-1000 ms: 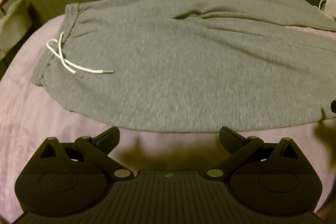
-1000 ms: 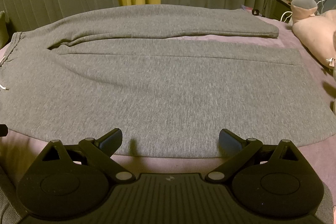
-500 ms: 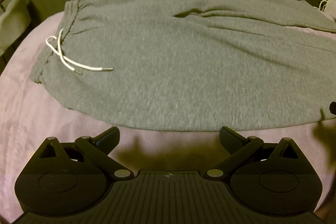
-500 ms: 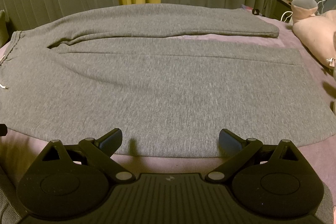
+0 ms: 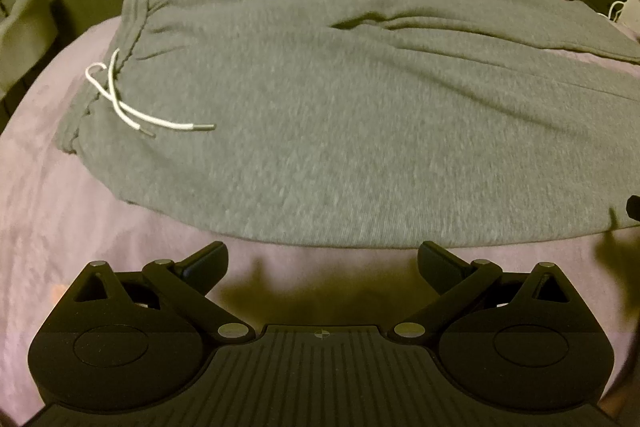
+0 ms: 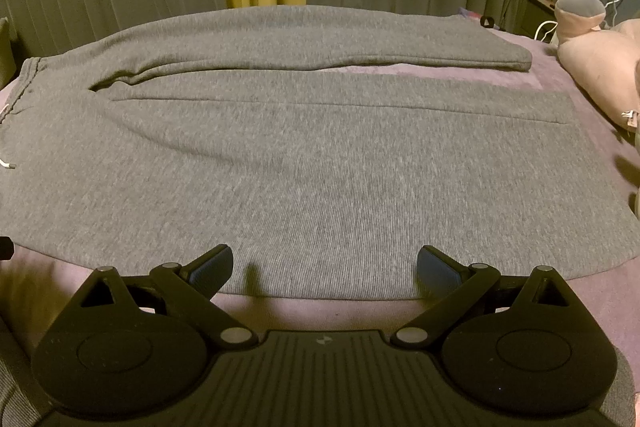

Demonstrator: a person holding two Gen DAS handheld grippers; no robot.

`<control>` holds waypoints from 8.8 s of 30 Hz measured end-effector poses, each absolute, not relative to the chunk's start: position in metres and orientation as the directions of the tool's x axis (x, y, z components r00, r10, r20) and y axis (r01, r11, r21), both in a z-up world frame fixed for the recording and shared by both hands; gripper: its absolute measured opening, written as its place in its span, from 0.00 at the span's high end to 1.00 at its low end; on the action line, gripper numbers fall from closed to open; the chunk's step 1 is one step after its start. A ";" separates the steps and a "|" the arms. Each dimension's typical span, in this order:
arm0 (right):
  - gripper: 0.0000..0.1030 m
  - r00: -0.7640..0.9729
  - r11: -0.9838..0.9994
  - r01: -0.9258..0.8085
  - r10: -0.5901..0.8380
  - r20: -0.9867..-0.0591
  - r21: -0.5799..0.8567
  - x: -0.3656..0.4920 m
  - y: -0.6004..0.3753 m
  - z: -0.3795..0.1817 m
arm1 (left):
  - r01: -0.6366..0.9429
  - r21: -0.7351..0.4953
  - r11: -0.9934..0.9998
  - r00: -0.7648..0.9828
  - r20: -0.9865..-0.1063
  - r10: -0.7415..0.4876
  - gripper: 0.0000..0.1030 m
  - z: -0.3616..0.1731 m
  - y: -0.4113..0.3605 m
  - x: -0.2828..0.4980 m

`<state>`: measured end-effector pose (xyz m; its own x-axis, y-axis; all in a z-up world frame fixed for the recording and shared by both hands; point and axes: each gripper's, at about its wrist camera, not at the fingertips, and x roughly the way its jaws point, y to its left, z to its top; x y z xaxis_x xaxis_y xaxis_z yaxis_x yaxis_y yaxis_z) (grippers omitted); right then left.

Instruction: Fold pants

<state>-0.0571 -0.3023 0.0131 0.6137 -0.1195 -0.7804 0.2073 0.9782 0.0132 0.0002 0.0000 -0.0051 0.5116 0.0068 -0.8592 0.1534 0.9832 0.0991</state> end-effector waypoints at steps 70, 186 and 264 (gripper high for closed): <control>0.04 0.621 0.972 0.236 -0.147 -0.770 0.005 -0.058 -0.302 0.009 | 0.144 0.047 0.989 0.491 -0.871 -0.030 0.00 -0.004 0.008 0.004; 0.28 0.667 0.875 0.259 -0.468 -0.580 -0.408 0.103 -0.365 -0.014 | -0.168 -0.122 0.978 0.708 -0.706 0.034 0.00 0.004 0.051 0.251; 0.83 0.489 0.518 0.824 -0.445 -0.751 0.229 -0.125 -0.543 -0.004 | -0.426 -0.279 0.860 0.542 -0.840 -0.004 0.25 0.006 0.183 0.009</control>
<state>-0.1251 -0.5430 -0.0038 0.4885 -0.4448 -0.7506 0.8239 0.5183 0.2291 0.0094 0.1833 0.0058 0.5421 -0.0037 -0.8403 -0.4264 0.8604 -0.2789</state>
